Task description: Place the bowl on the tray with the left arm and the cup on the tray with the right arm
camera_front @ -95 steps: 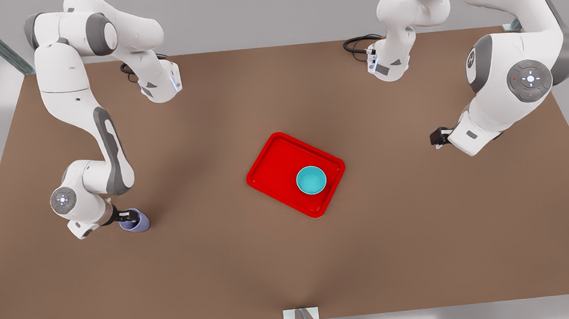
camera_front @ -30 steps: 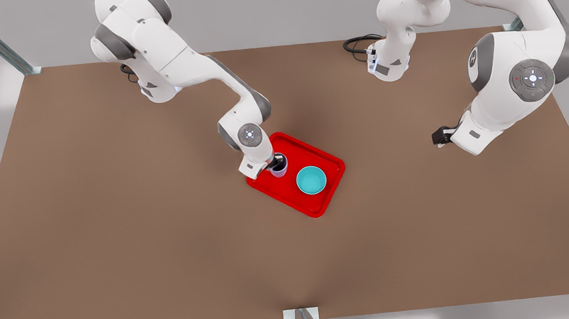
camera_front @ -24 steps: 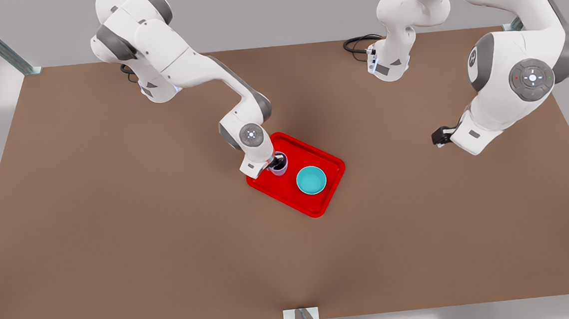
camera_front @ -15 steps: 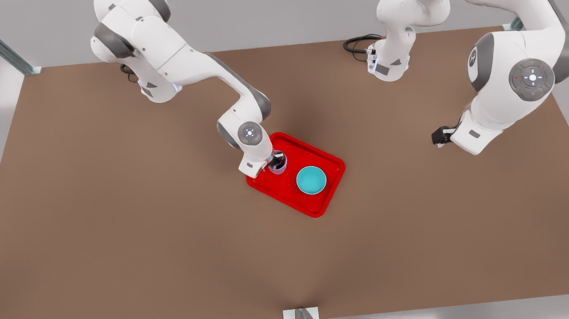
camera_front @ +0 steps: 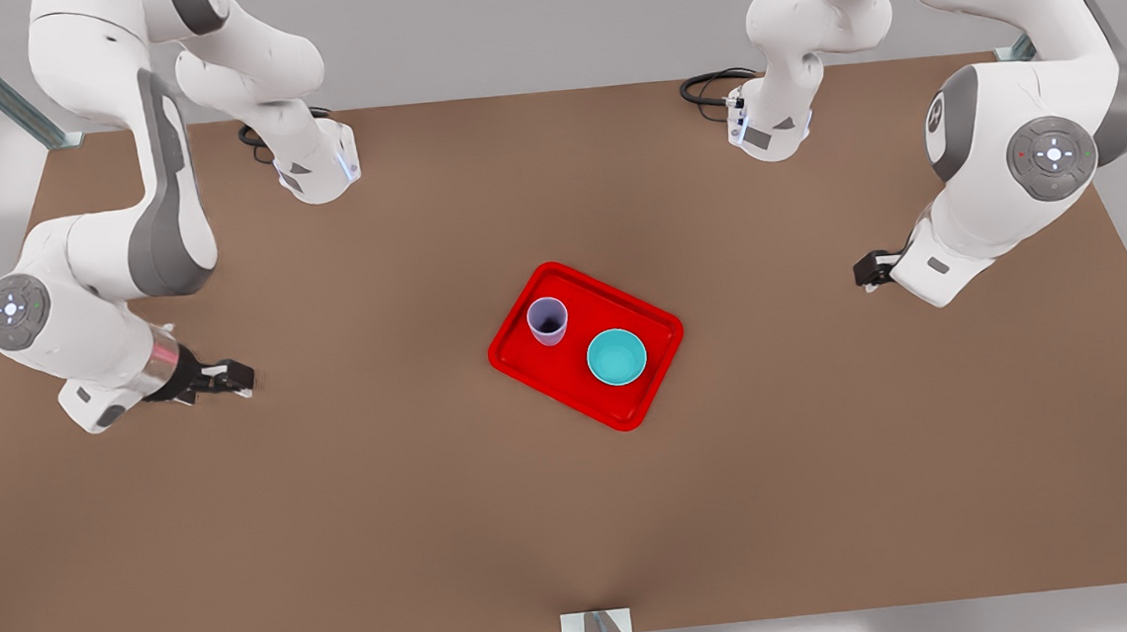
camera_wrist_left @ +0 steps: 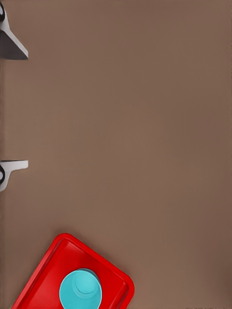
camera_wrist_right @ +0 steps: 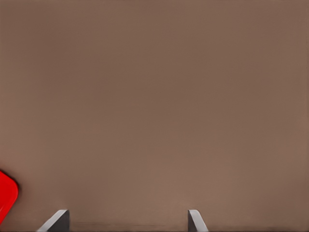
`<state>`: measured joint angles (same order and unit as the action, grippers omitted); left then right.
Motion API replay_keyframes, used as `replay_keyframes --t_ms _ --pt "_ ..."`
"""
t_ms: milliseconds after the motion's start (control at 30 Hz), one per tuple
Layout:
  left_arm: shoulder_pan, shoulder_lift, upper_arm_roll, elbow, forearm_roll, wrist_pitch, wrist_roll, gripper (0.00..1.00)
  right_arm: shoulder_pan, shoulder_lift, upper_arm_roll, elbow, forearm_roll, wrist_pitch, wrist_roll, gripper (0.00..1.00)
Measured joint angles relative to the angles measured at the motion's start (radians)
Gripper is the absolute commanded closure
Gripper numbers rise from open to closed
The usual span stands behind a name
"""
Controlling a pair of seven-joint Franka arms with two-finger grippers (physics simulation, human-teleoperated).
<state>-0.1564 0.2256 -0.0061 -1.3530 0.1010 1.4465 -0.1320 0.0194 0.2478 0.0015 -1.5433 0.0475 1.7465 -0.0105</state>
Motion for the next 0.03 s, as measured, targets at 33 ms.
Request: replay_keyframes --t_ms 33 --pt "0.000 0.000 0.000 0.000 0.000 0.000 -0.001 0.00 -0.001 0.015 0.000 0.000 -0.003 0.011 -0.017 0.00"
